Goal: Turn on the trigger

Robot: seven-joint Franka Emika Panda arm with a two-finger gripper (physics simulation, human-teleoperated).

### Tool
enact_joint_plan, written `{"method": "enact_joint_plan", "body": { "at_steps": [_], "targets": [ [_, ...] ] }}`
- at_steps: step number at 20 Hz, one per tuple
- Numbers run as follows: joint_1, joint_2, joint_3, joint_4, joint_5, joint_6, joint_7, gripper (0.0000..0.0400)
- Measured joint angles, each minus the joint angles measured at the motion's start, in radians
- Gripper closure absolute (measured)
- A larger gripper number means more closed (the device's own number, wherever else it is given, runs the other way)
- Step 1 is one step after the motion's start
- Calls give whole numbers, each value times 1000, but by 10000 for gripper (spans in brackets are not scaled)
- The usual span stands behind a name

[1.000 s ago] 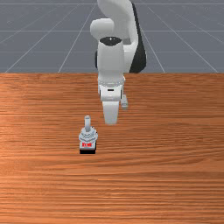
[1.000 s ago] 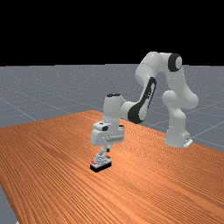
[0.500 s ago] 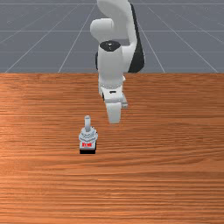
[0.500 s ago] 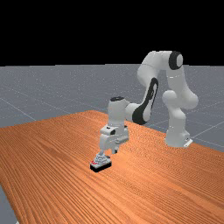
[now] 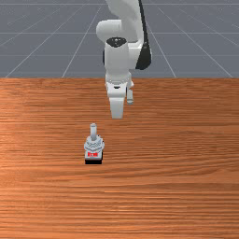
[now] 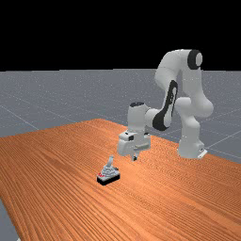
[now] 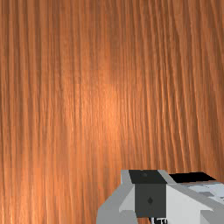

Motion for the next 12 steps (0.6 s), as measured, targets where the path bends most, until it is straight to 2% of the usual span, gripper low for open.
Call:
{"method": "enact_joint_plan", "body": {
  "at_steps": [1, 2, 3, 4, 5, 6, 7, 11, 12],
  "targets": [
    [56, 3, -63, 7, -175, -18, 113, 400],
    [-13, 32, -7, 76, -18, -147, -54, 400],
    [-26, 33, -13, 78, -15, -148, -74, 400],
    [-107, 18, 36, 40, 152, -77, -268, 400],
    [-141, 27, 33, 56, 175, -97, -328, 400],
    [-191, 43, 42, 85, 240, -150, -415, 400],
    [-110, 25, -54, 46, 68, -41, -98, 400],
    [-179, 44, -57, 79, 81, -62, -258, 400],
    [-188, 46, -59, 83, 63, -62, -300, 400]
  ]
}}
